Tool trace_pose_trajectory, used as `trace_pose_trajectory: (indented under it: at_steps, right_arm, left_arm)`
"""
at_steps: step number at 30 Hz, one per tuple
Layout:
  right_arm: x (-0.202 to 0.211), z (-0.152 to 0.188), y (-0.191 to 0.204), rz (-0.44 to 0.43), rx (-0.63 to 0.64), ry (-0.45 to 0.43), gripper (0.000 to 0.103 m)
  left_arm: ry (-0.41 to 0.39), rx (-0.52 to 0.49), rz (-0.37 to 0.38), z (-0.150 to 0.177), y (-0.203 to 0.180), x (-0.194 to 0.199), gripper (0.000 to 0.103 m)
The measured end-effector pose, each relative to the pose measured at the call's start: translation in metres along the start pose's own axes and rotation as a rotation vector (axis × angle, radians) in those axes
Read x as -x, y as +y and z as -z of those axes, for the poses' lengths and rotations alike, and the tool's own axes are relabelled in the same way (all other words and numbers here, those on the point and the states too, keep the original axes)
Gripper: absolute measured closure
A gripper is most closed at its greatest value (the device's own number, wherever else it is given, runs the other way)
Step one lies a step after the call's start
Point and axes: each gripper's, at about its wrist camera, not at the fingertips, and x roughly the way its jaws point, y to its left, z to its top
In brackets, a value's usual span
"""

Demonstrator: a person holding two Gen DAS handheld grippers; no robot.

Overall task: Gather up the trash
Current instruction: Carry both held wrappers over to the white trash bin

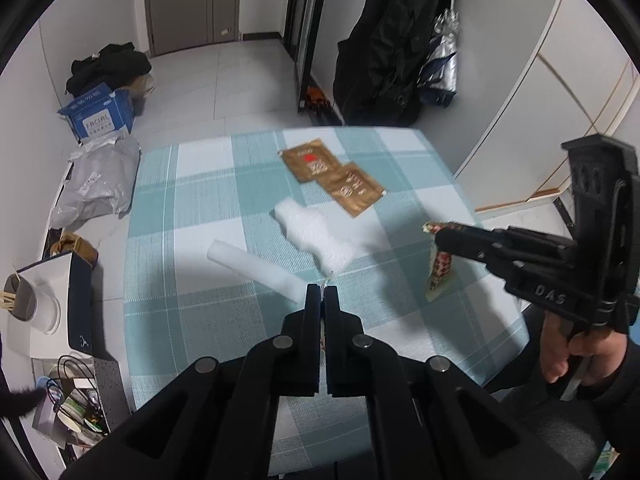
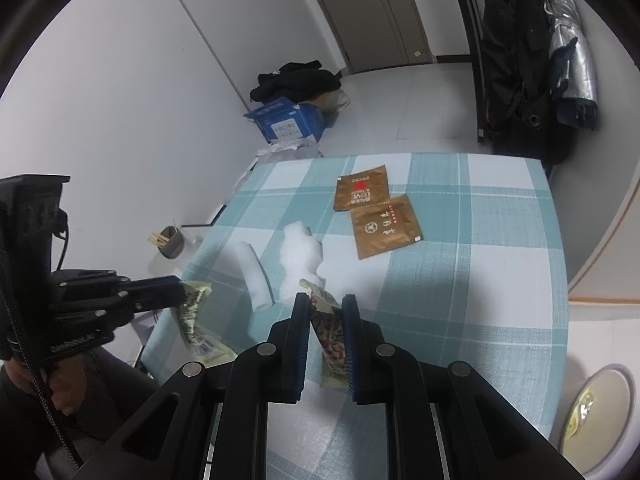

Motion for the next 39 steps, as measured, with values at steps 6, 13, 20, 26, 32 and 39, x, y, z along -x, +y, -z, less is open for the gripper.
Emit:
trace_pose_trajectory:
  at_steps: [6, 13, 20, 26, 32, 39]
  right_arm:
    - [0.020, -0.008, 0.000, -0.016, -0.017, -0.051, 0.088]
    - [0.046, -0.032, -0.008, -0.004, -0.013, -0.103, 0.088]
    - [0.079, -0.051, -0.021, 0.016, 0.011, -0.170, 0.088]
    - [0.124, -0.073, -0.050, 0.035, -0.044, -0.257, 0.088]
    - [0.181, -0.087, -0.073, 0.062, -0.077, -0.363, 0.089]
    - [0.242, -0.083, -0.107, 0.137, -0.120, -0.435, 0.089]
  left_arm:
    - [-0.076, 0.012, 0.050, -0.018, -0.008, 0.024, 0.103]
    - [-0.156, -0.041, 0.086, -0.046, -0.033, 0.053, 0.103]
    - [-0.303, -0.066, 0.104, -0.078, -0.055, 0.078, 0.103]
    - [-0.335, -0.086, 0.143, -0.103, -0.078, 0.081, 0.103]
    - [-0.361, -0.103, 0.218, -0.125, -0.110, 0.080, 0.103]
    - [-0.436, -0.121, 0.338, -0.143, -0.151, 0.086, 0.103]
